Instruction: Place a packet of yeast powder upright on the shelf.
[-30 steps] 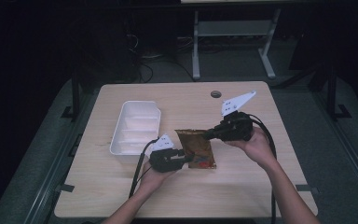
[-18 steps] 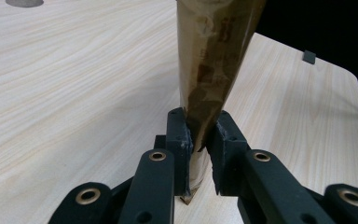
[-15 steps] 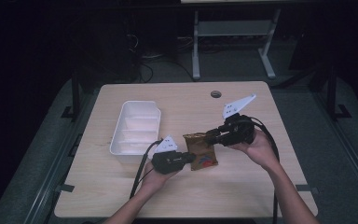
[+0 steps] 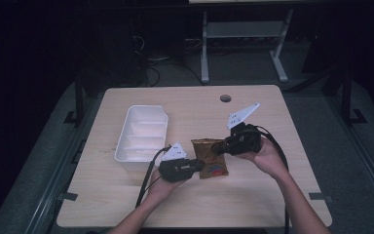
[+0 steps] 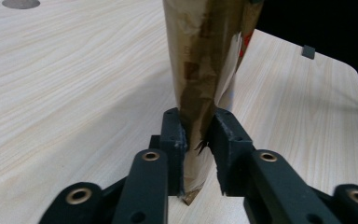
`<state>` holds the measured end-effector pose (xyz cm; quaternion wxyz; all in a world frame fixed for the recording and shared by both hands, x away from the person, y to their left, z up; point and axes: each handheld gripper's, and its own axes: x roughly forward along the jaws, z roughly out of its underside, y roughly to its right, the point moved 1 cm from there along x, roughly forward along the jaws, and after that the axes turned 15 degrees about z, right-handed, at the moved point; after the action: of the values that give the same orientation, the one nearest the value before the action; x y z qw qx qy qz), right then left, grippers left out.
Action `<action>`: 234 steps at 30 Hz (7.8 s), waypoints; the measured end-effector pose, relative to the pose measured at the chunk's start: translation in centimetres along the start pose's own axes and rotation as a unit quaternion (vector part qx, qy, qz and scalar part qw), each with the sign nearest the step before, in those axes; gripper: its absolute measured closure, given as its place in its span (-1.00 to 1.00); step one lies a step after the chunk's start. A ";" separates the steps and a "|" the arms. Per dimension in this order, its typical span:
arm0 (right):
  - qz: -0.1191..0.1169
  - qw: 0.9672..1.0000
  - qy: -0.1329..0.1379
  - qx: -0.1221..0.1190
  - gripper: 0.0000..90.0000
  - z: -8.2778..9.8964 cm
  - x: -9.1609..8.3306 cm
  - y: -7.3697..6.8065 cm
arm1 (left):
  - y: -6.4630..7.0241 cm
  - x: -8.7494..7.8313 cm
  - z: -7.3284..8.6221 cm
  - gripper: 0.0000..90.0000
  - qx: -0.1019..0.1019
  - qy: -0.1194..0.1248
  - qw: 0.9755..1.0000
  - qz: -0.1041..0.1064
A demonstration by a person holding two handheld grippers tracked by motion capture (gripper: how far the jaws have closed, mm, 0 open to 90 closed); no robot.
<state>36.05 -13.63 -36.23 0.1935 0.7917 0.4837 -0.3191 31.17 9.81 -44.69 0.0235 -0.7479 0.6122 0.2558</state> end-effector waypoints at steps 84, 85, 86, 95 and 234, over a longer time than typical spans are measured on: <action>-0.018 0.995 0.044 0.083 0.91 -11.3 2.2 4.0 | 3.6 -2.4 2.0 -0.38 0.058 -0.060 0.996 0.013; -0.018 0.995 0.046 0.082 0.91 -11.6 2.3 3.9 | 3.6 -2.5 2.0 -0.38 0.058 -0.059 0.996 0.013; -0.019 0.995 0.048 0.080 0.91 -11.8 2.3 3.9 | 3.6 -2.5 2.0 -0.38 0.058 -0.060 0.996 0.013; -0.027 0.996 0.050 0.075 0.91 -13.5 3.1 3.6 | 3.4 -2.5 2.1 -0.39 0.057 -0.059 0.997 0.009; -0.036 0.990 0.004 0.136 0.29 -13.7 16.5 3.2 | 2.8 -2.6 2.7 -0.46 0.040 -0.061 0.997 0.009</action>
<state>48.64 3.91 -37.77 0.0701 0.7943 0.4645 -0.3852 27.36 12.41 -45.16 0.0883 -0.7236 0.6260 0.2771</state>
